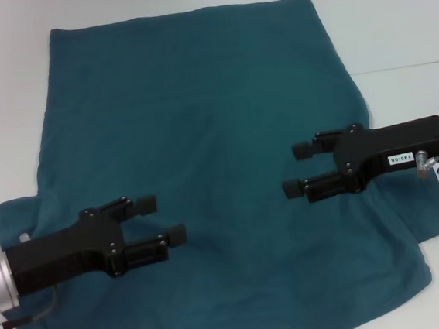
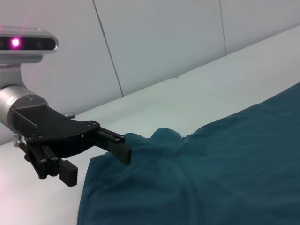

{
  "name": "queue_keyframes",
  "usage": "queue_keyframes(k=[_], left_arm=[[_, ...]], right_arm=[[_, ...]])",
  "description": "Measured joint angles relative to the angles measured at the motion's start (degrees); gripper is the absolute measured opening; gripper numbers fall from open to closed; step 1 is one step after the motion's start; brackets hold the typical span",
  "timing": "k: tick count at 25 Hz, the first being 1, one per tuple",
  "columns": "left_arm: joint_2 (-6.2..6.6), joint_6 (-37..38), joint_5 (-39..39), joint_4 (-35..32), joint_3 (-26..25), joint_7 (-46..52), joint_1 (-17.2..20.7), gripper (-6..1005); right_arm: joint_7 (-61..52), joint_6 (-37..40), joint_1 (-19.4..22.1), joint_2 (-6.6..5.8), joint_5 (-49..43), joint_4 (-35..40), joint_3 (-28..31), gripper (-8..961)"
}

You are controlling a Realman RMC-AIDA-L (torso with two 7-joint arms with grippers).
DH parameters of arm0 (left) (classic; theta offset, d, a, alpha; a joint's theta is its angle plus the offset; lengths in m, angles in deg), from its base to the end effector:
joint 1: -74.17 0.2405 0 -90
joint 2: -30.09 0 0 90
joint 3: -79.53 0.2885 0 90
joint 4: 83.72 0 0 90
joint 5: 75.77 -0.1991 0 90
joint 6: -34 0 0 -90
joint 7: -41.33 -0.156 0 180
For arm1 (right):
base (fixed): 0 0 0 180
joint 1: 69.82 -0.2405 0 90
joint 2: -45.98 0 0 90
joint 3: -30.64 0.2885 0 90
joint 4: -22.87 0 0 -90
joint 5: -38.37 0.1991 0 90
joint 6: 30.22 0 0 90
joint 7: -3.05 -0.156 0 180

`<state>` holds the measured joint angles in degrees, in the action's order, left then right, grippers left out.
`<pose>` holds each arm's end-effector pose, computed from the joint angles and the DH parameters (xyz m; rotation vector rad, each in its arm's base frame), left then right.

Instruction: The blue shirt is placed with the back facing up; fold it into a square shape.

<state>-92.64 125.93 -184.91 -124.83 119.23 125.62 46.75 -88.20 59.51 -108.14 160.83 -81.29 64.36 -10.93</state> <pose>-0.2589 0.3260 -0.0342 -2.6677 -0.7398 -0.9020 0.2435 0.3848 0.0039 -2.8076 0.6243 0.5282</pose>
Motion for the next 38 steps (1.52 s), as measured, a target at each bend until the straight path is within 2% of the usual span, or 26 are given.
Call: queue_keyframes(k=[16,23,28,38], left_arm=[[0.08,-0.98,0.0,0.21,-0.69,0.16,0.08,884],[-0.3,-8.33,0.0,-0.1,-5.32,3.85,0.46,881],[0.04,-13.04,-0.07,0.02,-8.28,9.42,0.89,875],[-0.05,-15.55,-0.43,-2.09,-12.16,15.0,3.84,875]], right_arm=[[-0.08,0.0,-0.15,0.0,-0.04,-0.06,0.08,897],[-0.14,-0.1,0.0,0.11,0.32,-0.33,0.21,897],[-0.16,-0.33,0.22,0.28,0.4,-0.5,0.51,897],[-0.15,-0.49,0.46,0.6,0.49,-0.38,0.64,897]])
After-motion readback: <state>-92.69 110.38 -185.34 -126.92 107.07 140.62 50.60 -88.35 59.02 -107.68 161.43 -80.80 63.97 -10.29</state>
